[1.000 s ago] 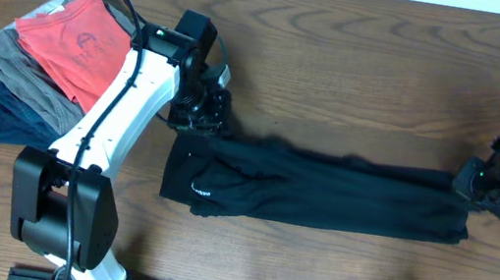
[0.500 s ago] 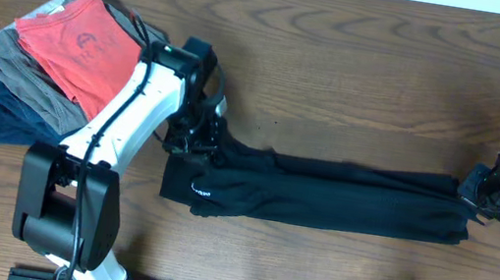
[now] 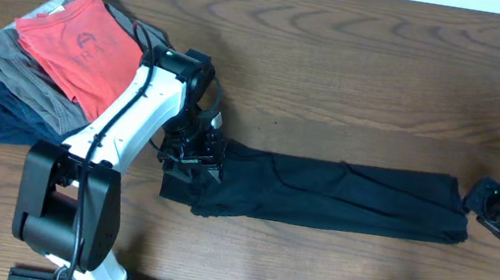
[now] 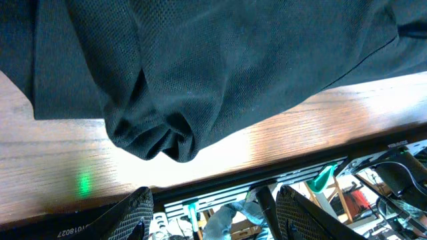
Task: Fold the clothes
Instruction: 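Fold the far half toward the robot with both grippers, then carry the strip's right end leftward with the right gripper, folding it in half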
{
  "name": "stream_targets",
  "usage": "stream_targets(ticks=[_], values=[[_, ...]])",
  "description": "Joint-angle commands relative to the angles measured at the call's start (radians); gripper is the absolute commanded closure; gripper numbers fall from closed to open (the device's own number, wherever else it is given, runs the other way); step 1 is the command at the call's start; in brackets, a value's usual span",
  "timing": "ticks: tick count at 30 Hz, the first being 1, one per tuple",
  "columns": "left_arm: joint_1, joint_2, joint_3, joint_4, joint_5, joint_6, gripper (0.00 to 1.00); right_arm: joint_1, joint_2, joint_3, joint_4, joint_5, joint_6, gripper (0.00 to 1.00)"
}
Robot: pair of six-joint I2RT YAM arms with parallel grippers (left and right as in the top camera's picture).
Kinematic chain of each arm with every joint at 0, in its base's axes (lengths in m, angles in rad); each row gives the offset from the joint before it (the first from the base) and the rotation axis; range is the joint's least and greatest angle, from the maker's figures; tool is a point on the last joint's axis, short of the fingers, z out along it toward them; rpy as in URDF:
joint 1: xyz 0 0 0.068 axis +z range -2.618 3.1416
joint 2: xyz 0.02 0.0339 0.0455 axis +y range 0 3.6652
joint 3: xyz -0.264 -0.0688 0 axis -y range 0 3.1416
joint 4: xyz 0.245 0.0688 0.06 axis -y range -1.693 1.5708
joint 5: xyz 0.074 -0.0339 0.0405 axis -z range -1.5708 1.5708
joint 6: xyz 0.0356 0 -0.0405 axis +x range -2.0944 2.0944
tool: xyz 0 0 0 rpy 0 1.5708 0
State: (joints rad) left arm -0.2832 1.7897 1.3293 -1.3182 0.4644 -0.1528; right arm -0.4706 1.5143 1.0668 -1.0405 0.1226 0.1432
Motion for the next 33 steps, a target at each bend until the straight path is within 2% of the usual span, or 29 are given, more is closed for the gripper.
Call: stream_targets(ticks=[1, 6, 13, 14, 16, 21, 23, 26, 33], values=[[0.001, 0.003, -0.005, -0.001, -0.005, 0.01, 0.39, -0.039, 0.056, -0.002, 0.005, -0.082, -0.067, 0.36], [0.001, 0.003, -0.005, 0.006, -0.005, 0.01, 0.39, -0.051, 0.19, -0.002, 0.024, -0.169, -0.176, 0.31], [0.001, 0.003, -0.005, 0.022, -0.005, 0.01, 0.38, -0.052, 0.368, -0.002, 0.079, -0.169, -0.186, 0.28], [0.001, 0.003, -0.005, 0.022, -0.005, 0.01, 0.38, -0.052, 0.382, -0.002, 0.08, -0.17, -0.186, 0.3], [0.001, 0.003, -0.005, 0.022, -0.005, 0.01, 0.38, -0.052, 0.399, -0.002, 0.085, -0.198, -0.186, 0.41], [0.002, 0.003, -0.005, 0.029, -0.004, 0.01, 0.39, -0.057, 0.382, 0.041, 0.071, -0.226, -0.186, 0.82], [0.002, 0.003, -0.005, 0.034, -0.004, 0.01, 0.39, -0.067, 0.368, 0.082, 0.043, -0.225, -0.186, 0.92], [0.003, 0.002, -0.005, 0.042, -0.004, 0.01, 0.39, -0.085, 0.327, 0.164, -0.007, -0.218, -0.185, 0.96], [0.003, 0.002, -0.005, 0.072, -0.004, 0.01, 0.38, -0.024, 0.17, 0.304, -0.096, -0.28, -0.253, 0.96]])
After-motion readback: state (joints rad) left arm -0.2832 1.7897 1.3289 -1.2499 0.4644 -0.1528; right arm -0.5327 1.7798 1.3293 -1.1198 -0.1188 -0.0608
